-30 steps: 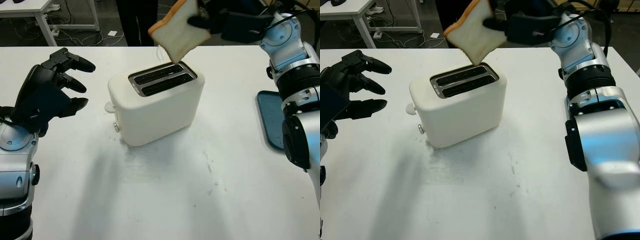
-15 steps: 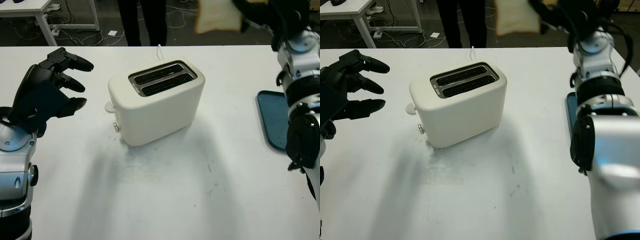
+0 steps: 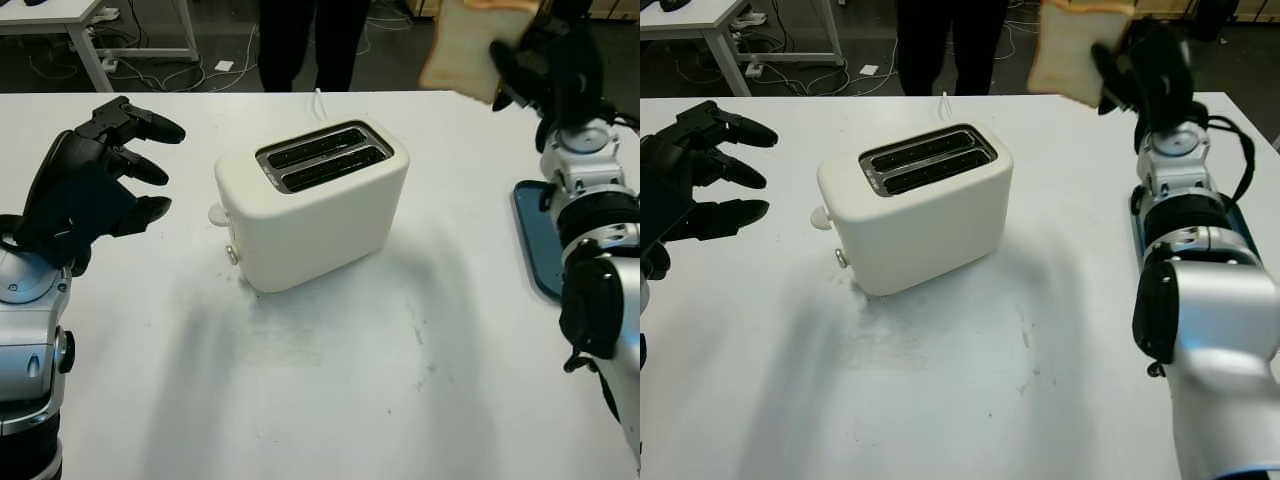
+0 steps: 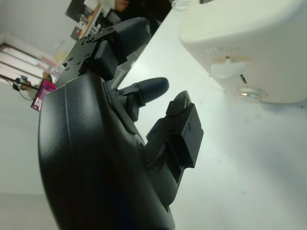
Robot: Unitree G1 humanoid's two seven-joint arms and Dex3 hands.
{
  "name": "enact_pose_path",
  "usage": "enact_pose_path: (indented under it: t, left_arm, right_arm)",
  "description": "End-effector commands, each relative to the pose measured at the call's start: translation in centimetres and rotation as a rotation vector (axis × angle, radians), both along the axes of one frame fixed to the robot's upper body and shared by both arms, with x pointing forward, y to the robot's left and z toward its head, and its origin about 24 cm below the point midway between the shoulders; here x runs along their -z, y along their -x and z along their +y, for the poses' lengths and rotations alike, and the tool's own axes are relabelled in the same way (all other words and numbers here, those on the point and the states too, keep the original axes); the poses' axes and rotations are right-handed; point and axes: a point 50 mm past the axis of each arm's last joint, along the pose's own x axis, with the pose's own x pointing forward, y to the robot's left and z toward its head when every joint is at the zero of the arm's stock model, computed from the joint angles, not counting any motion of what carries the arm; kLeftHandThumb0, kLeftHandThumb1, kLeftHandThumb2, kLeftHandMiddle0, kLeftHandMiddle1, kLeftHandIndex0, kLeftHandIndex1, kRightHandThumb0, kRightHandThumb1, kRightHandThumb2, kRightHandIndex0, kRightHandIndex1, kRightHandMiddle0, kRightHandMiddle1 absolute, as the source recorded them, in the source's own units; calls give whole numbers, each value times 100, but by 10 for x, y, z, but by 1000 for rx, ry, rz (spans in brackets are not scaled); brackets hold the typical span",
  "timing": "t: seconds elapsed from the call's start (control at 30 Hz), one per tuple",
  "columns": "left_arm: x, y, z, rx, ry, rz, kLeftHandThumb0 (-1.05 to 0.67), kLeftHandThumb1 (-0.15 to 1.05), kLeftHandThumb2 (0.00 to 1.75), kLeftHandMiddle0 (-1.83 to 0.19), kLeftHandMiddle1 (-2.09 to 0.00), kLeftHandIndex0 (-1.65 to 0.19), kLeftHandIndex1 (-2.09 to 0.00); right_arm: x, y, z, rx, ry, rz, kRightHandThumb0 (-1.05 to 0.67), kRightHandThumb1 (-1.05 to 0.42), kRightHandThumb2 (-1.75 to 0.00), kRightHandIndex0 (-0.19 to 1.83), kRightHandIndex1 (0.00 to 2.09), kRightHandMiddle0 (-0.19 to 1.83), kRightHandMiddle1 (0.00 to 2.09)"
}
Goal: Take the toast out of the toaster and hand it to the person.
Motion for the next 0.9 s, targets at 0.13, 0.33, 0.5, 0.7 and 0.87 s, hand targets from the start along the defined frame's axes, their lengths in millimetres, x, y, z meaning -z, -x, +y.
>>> enact_pose_path:
  t: [0.13,0.33,0.5,0.7,0.87]
  left_arm:
    - [-2,1,0,5,-17,0,44,92,30,-30,-142,-28,-110]
    - [-2,1,1,0,-18,7,44,92,28,-30,-141,-30,-109]
    - [-1,2,2,-6,-12,10,43,92,27,-30,-140,-30,-108]
    - [-1,2,3,-3,1,24,44,92,31,-28,-139,-28,-106]
    - [-2,1,3,-2,4,26,44,92,30,-29,-140,-28,-106]
  right_arm:
    - [17,1,7,-3,54,44,-19,-92,-37,77,175,50,173]
    - [35,2,11,-4,83,112,-34,-92,-32,88,175,62,175]
    - [41,3,16,-25,121,126,-37,-92,-32,93,175,70,175]
    - [44,2,23,-49,169,135,-34,-92,-35,92,175,69,175]
    - [44,1,27,-63,172,147,-30,-92,-36,83,175,59,175]
